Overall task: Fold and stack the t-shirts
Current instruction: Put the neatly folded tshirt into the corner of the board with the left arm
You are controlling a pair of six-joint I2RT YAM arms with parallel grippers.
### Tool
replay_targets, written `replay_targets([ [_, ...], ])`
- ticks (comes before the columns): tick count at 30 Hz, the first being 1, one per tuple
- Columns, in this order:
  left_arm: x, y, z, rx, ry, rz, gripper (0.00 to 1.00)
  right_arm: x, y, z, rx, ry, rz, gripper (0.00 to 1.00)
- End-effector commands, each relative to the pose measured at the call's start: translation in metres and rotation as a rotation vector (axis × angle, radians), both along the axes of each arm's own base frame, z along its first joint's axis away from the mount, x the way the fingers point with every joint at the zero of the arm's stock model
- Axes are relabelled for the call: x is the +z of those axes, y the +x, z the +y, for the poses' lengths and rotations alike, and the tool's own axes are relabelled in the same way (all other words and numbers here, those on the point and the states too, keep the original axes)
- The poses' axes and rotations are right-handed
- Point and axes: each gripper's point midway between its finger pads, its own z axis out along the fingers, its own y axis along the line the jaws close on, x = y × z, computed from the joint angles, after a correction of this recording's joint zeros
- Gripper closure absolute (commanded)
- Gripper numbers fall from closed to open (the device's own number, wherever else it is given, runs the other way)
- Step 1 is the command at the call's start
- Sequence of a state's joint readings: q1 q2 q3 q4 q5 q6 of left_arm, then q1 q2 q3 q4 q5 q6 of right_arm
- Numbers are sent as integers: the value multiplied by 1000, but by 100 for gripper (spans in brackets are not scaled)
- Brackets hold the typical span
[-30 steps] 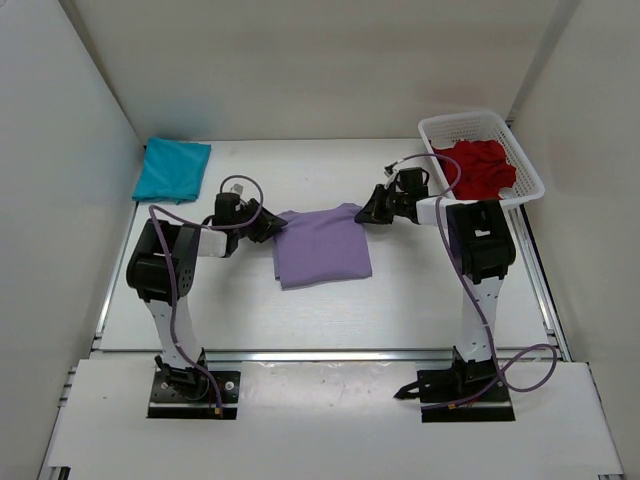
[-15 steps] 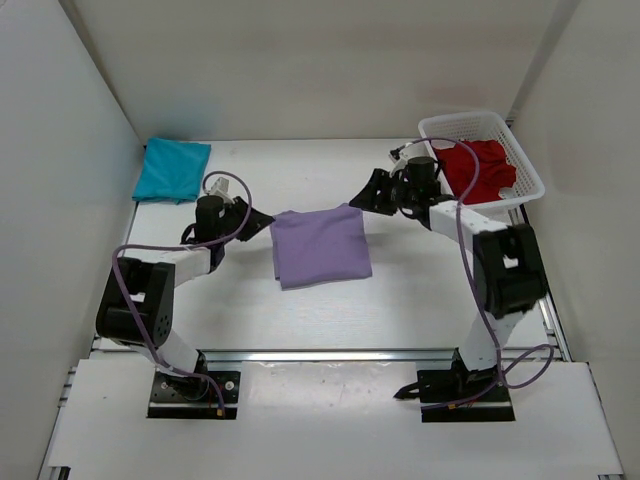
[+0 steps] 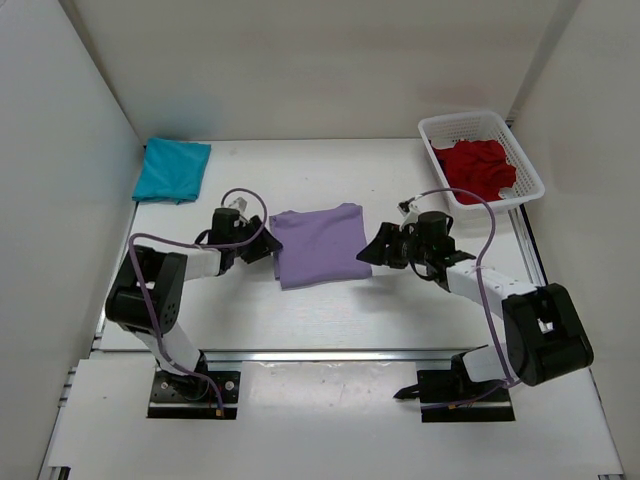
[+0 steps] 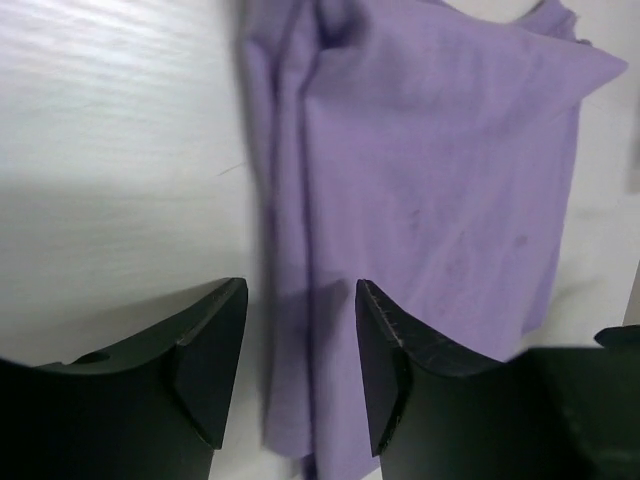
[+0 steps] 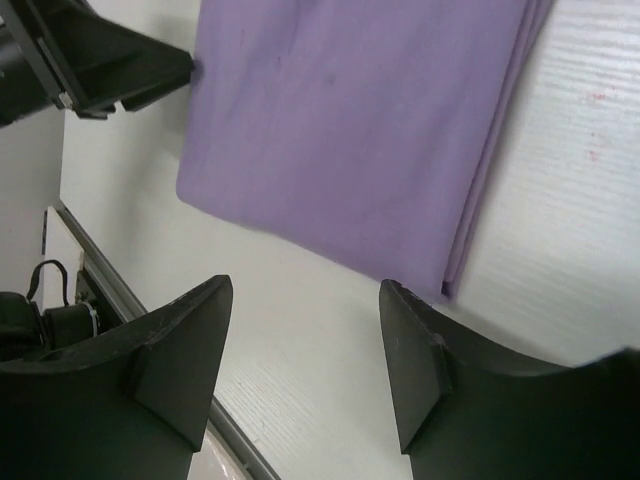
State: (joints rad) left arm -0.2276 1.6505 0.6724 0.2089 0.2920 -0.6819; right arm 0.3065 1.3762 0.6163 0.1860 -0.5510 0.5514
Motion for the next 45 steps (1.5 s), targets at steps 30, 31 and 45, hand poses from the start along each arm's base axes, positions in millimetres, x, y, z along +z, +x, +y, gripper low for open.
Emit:
replay_targets([
  [30, 210, 227, 125, 262, -261, -413, 100, -11, 2, -14, 8, 44, -5, 44],
  [31, 211, 226, 154, 326, -238, -429, 100, -12, -1, -13, 12, 52, 1, 44],
  [45, 145, 131, 329, 904, -157, -324, 1, -24, -17, 10, 67, 23, 31, 41],
])
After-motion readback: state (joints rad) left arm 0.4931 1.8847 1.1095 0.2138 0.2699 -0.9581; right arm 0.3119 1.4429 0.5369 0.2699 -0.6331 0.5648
